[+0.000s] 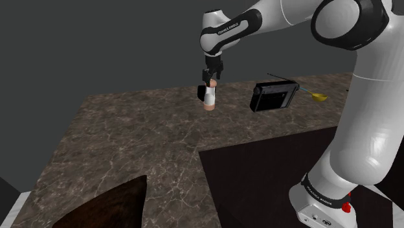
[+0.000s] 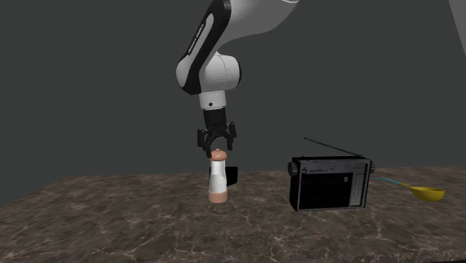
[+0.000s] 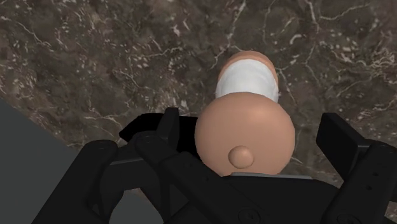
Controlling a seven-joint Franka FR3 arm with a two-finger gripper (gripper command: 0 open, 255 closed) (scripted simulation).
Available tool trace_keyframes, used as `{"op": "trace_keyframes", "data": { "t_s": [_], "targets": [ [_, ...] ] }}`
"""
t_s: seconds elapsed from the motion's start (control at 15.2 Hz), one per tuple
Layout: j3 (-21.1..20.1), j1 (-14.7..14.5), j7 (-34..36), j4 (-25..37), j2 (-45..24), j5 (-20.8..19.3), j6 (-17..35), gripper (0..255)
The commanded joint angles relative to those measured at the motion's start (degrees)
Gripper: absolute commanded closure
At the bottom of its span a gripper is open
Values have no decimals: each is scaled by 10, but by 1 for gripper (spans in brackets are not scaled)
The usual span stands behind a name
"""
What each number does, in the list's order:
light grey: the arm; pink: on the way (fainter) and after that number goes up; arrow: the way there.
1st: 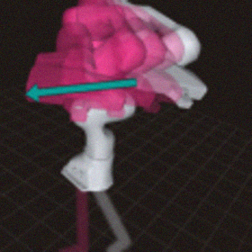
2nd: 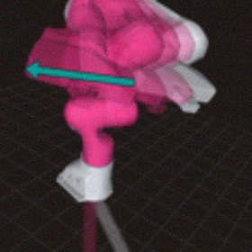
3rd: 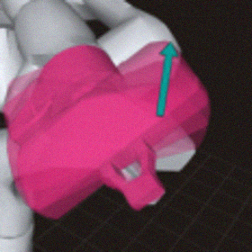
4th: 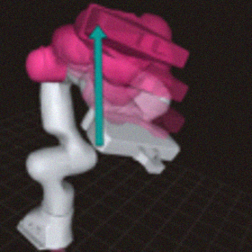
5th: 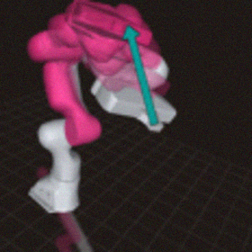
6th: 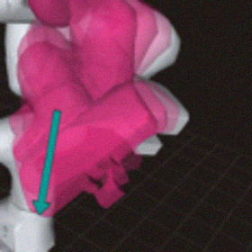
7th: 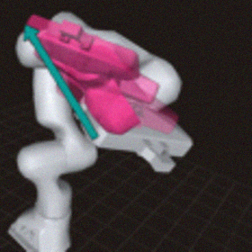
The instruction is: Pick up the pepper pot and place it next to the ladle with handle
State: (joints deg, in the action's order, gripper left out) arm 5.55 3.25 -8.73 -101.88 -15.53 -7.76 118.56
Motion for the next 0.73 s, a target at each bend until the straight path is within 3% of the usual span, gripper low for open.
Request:
{"op": "trace_keyframes", "data": {
  "t_s": [0.0,0.59,0.66],
  "targets": [
    [1,1,0,-7,-6,0,14,0],
    [1,2,0,-9,-8,0,17,0],
    [1,2,0,-9,-8,0,17,255]
  ]
}}
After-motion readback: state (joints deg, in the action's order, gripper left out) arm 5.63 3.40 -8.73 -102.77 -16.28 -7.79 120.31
